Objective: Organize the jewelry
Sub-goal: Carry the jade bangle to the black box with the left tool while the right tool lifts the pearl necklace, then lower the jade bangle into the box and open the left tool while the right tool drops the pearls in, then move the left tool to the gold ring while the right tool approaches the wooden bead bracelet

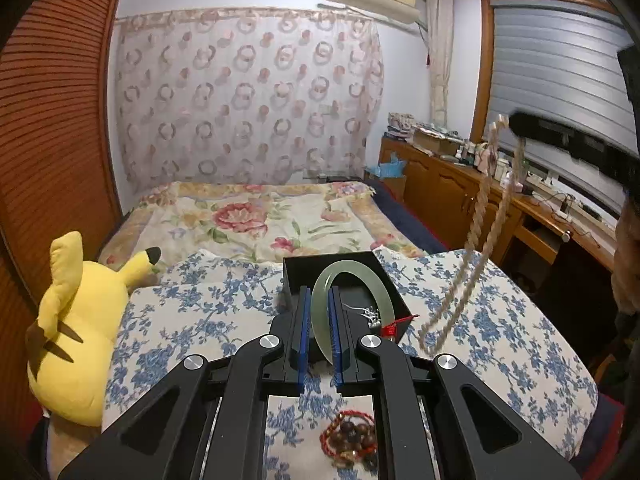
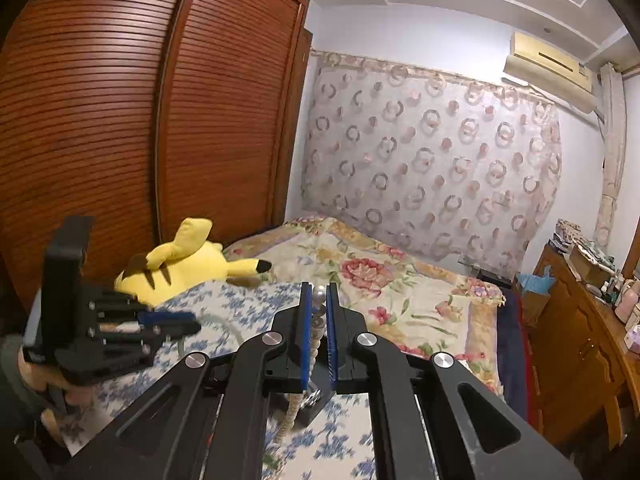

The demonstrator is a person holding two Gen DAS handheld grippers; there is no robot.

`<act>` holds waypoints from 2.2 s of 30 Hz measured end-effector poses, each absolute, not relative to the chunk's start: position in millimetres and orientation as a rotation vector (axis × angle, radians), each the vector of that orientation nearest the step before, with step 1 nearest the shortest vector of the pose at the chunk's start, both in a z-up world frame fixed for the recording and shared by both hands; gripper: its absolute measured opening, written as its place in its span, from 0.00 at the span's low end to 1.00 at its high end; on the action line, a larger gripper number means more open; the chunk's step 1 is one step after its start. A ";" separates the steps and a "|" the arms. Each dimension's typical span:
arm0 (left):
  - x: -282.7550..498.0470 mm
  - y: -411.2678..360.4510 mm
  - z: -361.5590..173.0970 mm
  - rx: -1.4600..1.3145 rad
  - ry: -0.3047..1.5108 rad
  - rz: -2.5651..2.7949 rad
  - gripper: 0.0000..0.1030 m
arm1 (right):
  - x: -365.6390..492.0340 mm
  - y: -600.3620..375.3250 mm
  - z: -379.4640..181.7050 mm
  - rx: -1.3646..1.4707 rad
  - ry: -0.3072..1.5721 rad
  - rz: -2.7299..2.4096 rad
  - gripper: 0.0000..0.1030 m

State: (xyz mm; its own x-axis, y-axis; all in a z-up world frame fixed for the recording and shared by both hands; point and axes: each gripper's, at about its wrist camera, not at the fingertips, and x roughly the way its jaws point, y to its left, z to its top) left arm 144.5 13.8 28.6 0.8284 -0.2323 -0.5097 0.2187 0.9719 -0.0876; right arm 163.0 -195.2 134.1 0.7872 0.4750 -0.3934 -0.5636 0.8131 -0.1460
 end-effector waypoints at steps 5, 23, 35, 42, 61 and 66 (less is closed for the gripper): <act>167.2 11.4 17.9 -0.029 0.571 -0.243 0.08 | 193.3 -193.5 139.6 -0.247 0.344 0.570 0.08; 228.9 4.6 -16.2 -0.031 0.666 -0.238 0.08 | 268.7 -183.5 116.1 -0.232 0.389 0.596 0.08; 238.9 -1.5 -23.3 -0.012 0.693 -0.237 0.09 | 294.9 -169.8 40.2 -0.242 0.562 0.616 0.08; 239.4 -3.3 -24.6 -0.008 0.701 -0.240 0.09 | 297.4 -166.6 18.2 -0.242 0.623 0.630 0.09; 197.2 0.6 -23.4 0.009 0.681 -0.250 0.10 | 240.7 -200.8 3.8 -0.193 0.645 0.612 0.09; 166.1 4.8 -27.3 0.016 0.683 -0.257 0.16 | 209.2 -210.3 -7.5 -0.183 0.660 0.603 0.09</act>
State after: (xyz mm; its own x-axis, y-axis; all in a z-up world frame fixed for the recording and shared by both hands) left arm 166.1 4.8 -27.3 0.7454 -0.2298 -0.6257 0.2403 0.9682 -0.0694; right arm 209.2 -210.3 -7.5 0.6271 0.4667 -0.6237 -0.5792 0.8147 0.0273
